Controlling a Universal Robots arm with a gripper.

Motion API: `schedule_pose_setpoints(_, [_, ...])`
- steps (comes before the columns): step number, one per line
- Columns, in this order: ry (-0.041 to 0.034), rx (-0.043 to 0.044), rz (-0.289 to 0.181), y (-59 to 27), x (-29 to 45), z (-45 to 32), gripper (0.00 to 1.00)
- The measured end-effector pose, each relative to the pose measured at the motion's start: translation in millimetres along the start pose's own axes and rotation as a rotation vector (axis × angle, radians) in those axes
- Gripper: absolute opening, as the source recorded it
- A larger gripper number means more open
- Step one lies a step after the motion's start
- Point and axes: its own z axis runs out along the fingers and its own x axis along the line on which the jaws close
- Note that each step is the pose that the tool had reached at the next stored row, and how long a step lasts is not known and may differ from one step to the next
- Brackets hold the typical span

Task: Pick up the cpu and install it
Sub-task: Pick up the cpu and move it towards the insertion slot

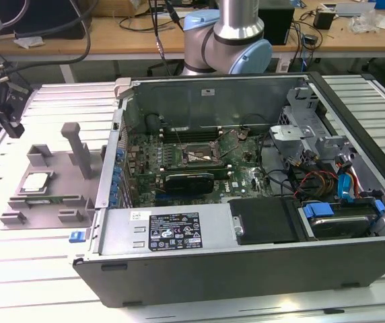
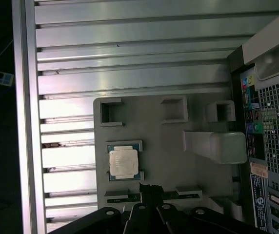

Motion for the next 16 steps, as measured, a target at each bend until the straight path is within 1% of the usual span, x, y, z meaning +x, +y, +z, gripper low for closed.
schedule_pose_setpoints(12, [0.0,0.0,0.0,0.0,0.0,0.6,0.11])
schedule_pose_setpoints(16, [-0.0008,-0.0001,0.0,-0.3,0.6,5.8,0.11])
